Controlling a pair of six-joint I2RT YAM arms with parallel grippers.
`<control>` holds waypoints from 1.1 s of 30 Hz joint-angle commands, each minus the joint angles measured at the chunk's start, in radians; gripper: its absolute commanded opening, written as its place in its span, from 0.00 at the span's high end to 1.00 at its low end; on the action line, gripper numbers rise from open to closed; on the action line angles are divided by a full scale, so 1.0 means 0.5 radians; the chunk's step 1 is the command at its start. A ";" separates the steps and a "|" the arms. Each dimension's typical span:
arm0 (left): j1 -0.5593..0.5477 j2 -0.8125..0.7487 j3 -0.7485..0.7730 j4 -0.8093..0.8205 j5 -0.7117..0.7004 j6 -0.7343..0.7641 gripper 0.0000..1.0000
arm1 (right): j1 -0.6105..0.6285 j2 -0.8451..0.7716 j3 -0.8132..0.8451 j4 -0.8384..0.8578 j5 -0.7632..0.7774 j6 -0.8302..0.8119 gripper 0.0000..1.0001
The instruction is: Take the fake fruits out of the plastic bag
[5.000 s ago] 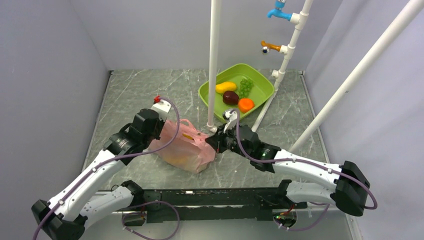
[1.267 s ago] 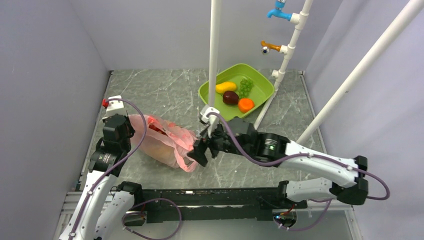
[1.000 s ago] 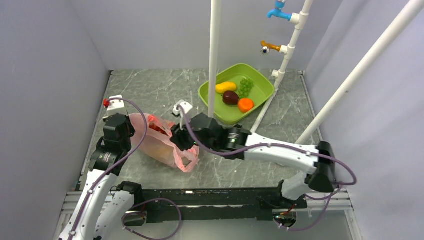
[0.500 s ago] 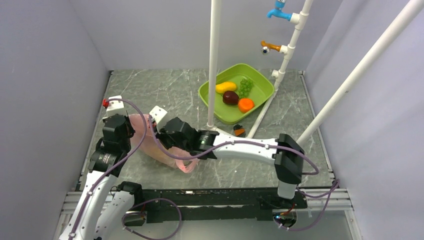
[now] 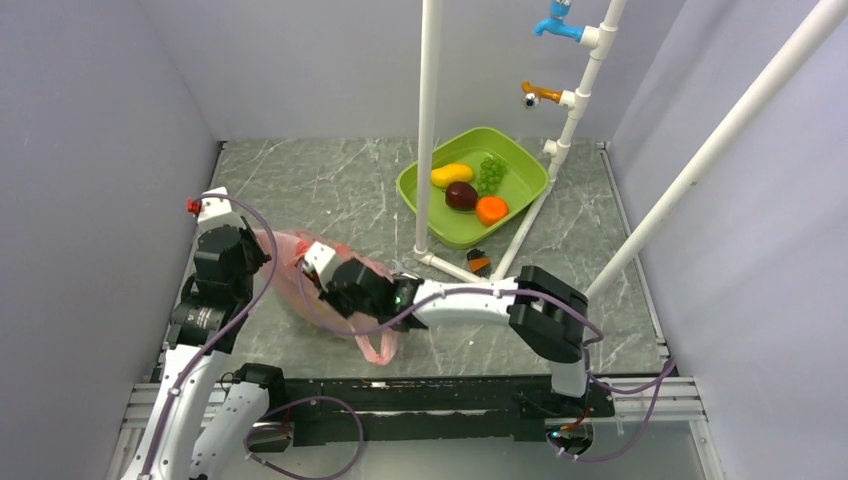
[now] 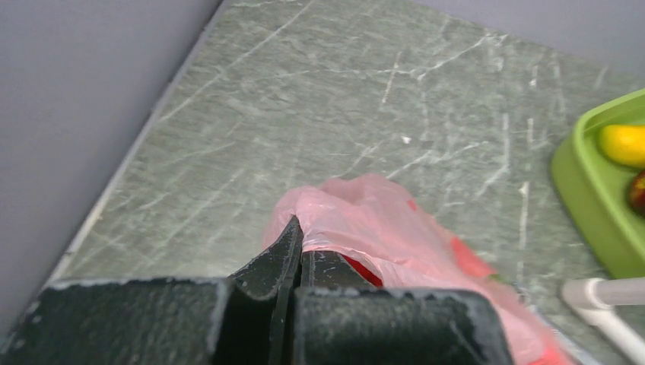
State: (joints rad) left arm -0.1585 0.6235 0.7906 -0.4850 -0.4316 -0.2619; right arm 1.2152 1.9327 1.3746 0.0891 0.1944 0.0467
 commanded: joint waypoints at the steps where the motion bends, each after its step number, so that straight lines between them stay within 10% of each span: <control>1: 0.018 0.103 0.189 -0.161 0.187 -0.405 1.00 | 0.130 -0.229 -0.306 0.407 -0.294 0.252 1.00; 15: 0.019 -0.166 0.018 -0.723 0.169 -0.659 0.98 | 0.249 0.074 -0.469 0.476 -0.252 0.554 0.85; 18: 0.019 -0.245 0.089 -0.861 0.274 -0.590 0.55 | 0.251 0.070 -0.501 0.456 -0.222 0.604 0.78; 23: 0.019 -0.274 0.419 -1.073 0.571 -0.283 0.12 | 0.251 -0.090 -0.631 0.438 -0.179 0.652 0.67; 33: 0.007 0.278 0.745 -0.993 1.518 0.539 0.00 | 0.249 -0.399 -0.878 0.577 -0.232 0.793 0.37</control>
State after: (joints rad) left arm -0.1539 0.6380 1.1706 -0.9958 0.1028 -0.1967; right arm 1.3399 1.8164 0.9607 0.3004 0.0868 0.3988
